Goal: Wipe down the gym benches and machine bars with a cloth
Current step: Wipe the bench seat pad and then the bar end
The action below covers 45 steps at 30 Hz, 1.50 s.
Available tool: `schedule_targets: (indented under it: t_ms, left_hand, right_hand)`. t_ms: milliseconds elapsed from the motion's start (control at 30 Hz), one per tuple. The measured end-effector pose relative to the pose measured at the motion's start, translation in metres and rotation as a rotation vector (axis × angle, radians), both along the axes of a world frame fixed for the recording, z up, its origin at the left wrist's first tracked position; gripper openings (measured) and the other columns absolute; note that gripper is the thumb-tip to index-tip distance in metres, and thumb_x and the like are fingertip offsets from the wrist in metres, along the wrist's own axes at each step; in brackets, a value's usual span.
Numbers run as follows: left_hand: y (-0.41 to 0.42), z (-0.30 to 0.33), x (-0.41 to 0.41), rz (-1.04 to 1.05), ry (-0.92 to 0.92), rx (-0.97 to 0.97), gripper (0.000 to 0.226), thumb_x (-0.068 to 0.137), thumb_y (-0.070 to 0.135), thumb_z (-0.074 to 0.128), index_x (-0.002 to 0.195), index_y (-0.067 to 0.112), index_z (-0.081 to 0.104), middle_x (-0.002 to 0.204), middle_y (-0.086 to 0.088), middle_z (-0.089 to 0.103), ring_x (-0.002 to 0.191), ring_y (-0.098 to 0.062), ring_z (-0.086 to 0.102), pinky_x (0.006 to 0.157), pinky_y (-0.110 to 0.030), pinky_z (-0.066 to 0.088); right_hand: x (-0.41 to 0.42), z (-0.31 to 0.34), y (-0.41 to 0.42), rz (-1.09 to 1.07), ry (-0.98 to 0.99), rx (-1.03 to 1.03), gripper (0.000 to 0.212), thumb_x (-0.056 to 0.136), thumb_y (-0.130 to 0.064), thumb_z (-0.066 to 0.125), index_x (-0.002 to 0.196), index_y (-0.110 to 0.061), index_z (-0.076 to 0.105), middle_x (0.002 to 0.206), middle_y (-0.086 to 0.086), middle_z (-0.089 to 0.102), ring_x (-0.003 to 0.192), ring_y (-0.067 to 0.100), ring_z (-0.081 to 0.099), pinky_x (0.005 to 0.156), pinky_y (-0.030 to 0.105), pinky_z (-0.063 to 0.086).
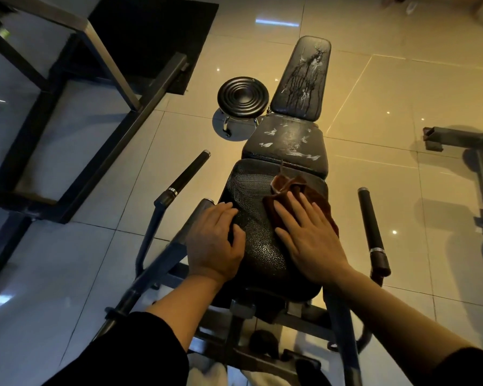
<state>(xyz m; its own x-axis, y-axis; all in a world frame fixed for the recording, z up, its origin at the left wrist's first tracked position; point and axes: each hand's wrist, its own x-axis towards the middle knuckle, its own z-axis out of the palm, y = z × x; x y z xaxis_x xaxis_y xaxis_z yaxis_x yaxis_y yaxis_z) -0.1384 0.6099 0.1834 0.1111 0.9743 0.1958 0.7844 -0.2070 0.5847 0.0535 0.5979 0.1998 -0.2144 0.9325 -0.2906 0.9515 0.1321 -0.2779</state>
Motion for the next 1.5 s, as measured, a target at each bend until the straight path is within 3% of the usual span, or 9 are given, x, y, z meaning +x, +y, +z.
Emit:
schedule_targets:
  t_ms: [100, 267, 500, 633, 700, 833, 967, 1200, 1500]
  left_hand:
    - [0.0, 0.0, -0.001, -0.002, 0.008, 0.005, 0.043, 0.088, 0.029, 0.04, 0.107, 0.003, 0.069, 0.11, -0.013, 0.069, 0.104, -0.028, 0.065, 0.087, -0.042, 0.054]
    - [-0.001, 0.001, 0.0, 0.006, -0.02, -0.005, 0.044, 0.088, 0.03, 0.039, 0.107, 0.004, 0.069, 0.11, -0.011, 0.07, 0.103, -0.027, 0.065, 0.087, -0.041, 0.053]
    - [-0.005, 0.003, 0.0, 0.04, -0.092, 0.031, 0.04, 0.088, 0.027, 0.042, 0.111, 0.004, 0.066, 0.113, -0.012, 0.067, 0.105, -0.024, 0.061, 0.088, -0.038, 0.053]
    - [-0.016, 0.011, -0.008, 0.166, -0.33, 0.069, 0.037, 0.092, 0.025, 0.043, 0.119, 0.007, 0.06, 0.124, -0.011, 0.059, 0.115, -0.015, 0.051, 0.095, -0.024, 0.043]
    - [-0.029, 0.008, -0.022, 0.194, -0.353, 0.071, 0.037, 0.092, 0.028, 0.044, 0.121, 0.009, 0.058, 0.123, -0.011, 0.056, 0.114, -0.017, 0.052, 0.093, -0.025, 0.045]
    - [-0.046, -0.014, -0.048, 0.127, -0.286, 0.001, 0.035, 0.092, 0.033, 0.045, 0.119, 0.014, 0.057, 0.119, -0.006, 0.056, 0.108, -0.014, 0.052, 0.091, -0.031, 0.051]
    - [-0.052, -0.015, -0.059, 0.064, -0.305, -0.046, 0.04, 0.091, 0.037, 0.047, 0.121, 0.014, 0.06, 0.118, -0.001, 0.059, 0.109, -0.007, 0.051, 0.092, -0.013, 0.041]
    - [-0.058, -0.013, -0.065, 0.027, -0.369, -0.097, 0.04, 0.09, 0.028, 0.055, 0.125, 0.009, 0.06, 0.12, -0.007, 0.065, 0.115, -0.018, 0.058, 0.097, -0.037, 0.05]
    - [-0.062, -0.015, -0.064, 0.053, -0.384, -0.106, 0.039, 0.091, 0.025, 0.056, 0.127, 0.01, 0.059, 0.122, -0.005, 0.064, 0.118, -0.018, 0.057, 0.097, -0.043, 0.051]
  right_hand:
    - [-0.004, 0.001, 0.003, 0.077, -0.034, -0.012, 0.084, 0.077, -0.07, -0.027, 0.152, -0.037, -0.005, 0.163, -0.004, -0.009, 0.148, 0.016, -0.016, 0.12, 0.036, -0.01]
    - [0.002, -0.006, 0.055, 0.01, -0.012, -0.057, 0.06, 0.094, -0.069, 0.016, 0.15, -0.052, 0.005, 0.164, -0.003, -0.007, 0.15, 0.022, -0.011, 0.12, 0.042, -0.005]
    - [-0.027, -0.004, 0.038, -0.043, -0.036, -0.061, 0.058, 0.102, -0.054, 0.013, 0.154, -0.036, -0.002, 0.163, 0.001, -0.011, 0.149, 0.021, -0.013, 0.122, 0.039, -0.005]
    - [-0.053, 0.018, -0.021, 0.032, -0.026, -0.067, 0.062, 0.095, -0.059, 0.002, 0.152, -0.037, -0.01, 0.16, -0.004, -0.021, 0.146, 0.017, -0.024, 0.121, 0.038, -0.009]
    - [-0.063, 0.024, -0.037, 0.071, -0.039, -0.08, 0.063, 0.092, -0.061, -0.004, 0.15, -0.039, -0.013, 0.157, -0.006, -0.026, 0.144, 0.017, -0.028, 0.12, 0.037, -0.012]
    - [-0.067, 0.013, 0.016, 0.005, -0.064, -0.097, 0.057, 0.101, -0.054, 0.01, 0.153, -0.038, -0.007, 0.162, -0.002, -0.016, 0.148, 0.018, -0.019, 0.121, 0.038, -0.009]
    - [-0.081, -0.005, 0.079, -0.135, -0.099, -0.104, 0.057, 0.104, -0.05, 0.015, 0.156, -0.033, 0.001, 0.164, 0.004, -0.009, 0.15, 0.024, -0.012, 0.122, 0.042, -0.004]
    - [-0.106, 0.012, 0.015, 0.011, -0.066, -0.049, 0.057, 0.102, -0.052, 0.013, 0.155, -0.033, 0.0, 0.163, 0.0, -0.012, 0.149, 0.021, -0.016, 0.122, 0.039, -0.007]
    - [-0.11, 0.004, 0.047, -0.046, -0.103, -0.071, 0.056, 0.104, -0.049, 0.015, 0.156, -0.031, 0.003, 0.164, 0.003, -0.009, 0.15, 0.022, -0.013, 0.122, 0.041, -0.003]
